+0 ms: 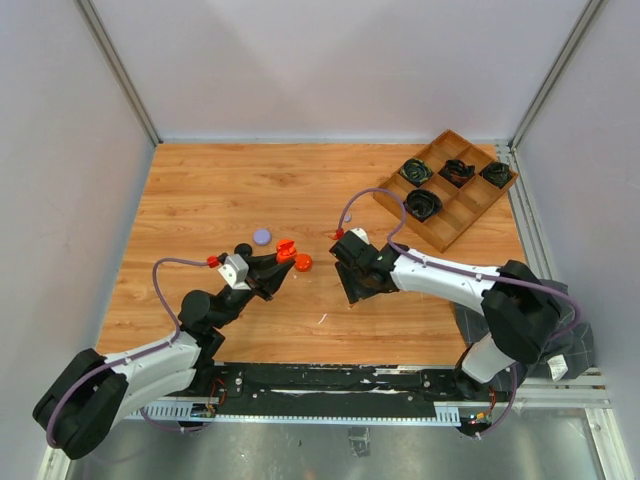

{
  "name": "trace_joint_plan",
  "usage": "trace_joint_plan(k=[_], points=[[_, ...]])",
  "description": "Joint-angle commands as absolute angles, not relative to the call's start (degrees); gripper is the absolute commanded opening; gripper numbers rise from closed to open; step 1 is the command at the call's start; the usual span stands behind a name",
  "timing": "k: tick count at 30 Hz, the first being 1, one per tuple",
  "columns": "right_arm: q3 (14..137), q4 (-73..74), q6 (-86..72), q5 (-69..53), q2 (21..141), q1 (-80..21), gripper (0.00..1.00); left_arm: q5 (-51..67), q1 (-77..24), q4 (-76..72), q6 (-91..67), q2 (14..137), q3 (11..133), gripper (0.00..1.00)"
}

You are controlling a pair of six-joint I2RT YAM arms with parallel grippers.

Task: Insert the wireless bluetooth earbuds into the charging case
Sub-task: Pick up the earbud from the center of the board.

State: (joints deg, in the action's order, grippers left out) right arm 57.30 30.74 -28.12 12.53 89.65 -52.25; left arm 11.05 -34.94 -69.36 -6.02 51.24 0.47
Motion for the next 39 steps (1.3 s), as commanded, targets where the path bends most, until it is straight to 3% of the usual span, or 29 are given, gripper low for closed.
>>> trace_joint_plan(k=[1, 18, 39], points=[[55.6, 29.0, -36.8, 15.5, 90.6, -51.6, 0.57, 10.6, -34.6, -71.4, -5.6, 49.9, -3.3, 0.00], [55.6, 26.6, -33.1, 9.3, 95.7, -51.8, 0.57, 10.9, -34.6, -71.4, -5.6, 49.7, -3.3, 0.00], [55.5, 31.0, -30.0, 11.4, 93.2, -51.8, 0.55, 11.5, -34.6, -72.0, -5.7, 50.9, -3.2, 0.00]])
